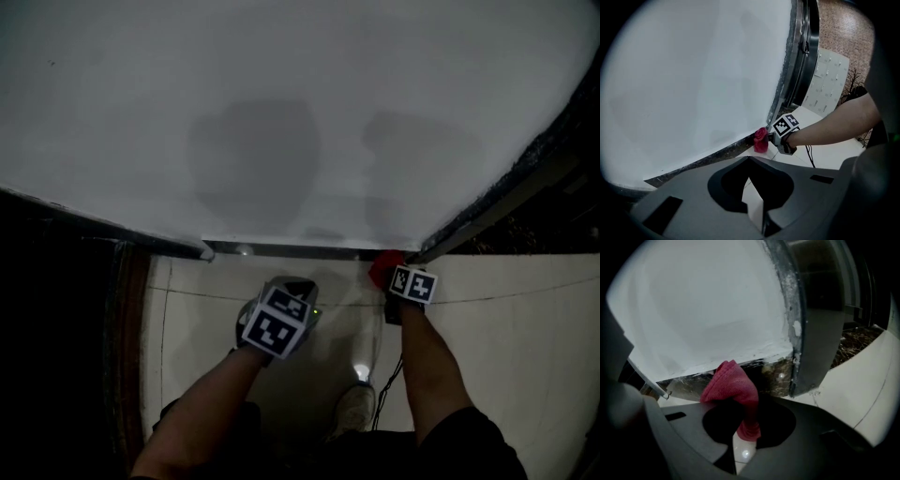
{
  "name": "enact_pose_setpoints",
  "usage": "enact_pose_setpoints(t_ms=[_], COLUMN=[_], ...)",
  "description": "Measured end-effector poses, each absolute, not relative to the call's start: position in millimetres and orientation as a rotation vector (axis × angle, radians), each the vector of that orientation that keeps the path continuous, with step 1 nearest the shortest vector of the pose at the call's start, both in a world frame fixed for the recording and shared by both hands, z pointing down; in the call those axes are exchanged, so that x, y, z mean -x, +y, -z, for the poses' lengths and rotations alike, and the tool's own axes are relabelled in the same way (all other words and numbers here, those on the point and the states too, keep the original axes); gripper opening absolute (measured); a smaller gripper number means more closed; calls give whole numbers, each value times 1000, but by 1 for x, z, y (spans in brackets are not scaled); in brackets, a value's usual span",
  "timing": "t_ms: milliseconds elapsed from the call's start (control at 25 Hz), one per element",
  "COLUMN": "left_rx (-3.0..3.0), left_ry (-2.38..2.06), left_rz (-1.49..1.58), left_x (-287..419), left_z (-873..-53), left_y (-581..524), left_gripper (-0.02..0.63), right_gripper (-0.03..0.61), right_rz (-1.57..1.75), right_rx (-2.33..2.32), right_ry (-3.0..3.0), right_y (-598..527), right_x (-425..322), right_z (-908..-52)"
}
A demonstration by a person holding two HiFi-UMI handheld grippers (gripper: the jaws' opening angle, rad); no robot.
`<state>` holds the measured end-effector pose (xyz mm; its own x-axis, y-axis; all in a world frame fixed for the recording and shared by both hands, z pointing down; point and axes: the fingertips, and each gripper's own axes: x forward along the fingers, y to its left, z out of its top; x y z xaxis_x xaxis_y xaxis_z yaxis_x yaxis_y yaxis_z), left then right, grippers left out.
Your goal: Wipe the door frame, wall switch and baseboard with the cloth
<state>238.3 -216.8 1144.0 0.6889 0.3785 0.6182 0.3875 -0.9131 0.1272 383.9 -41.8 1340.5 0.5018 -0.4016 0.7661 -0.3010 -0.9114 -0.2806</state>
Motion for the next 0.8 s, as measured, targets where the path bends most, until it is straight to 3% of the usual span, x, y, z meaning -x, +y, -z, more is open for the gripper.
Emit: enact_pose_setpoints(t_ms=[600,800], left_rx=[2915,3041], left_ry=[-619,-567], left_rz=[1003,816], left_x=[-232,-227], left_z=[-1132,-1098], left_y=[-240,-272], left_gripper=[-8,-8], right_gripper=[58,58], right_rz=[1345,1333], right_rx=[2687,2678], right_ry=[380,493], right_y=[9,-2], right_x=[-400,-386], right_z=[-1334,-1314])
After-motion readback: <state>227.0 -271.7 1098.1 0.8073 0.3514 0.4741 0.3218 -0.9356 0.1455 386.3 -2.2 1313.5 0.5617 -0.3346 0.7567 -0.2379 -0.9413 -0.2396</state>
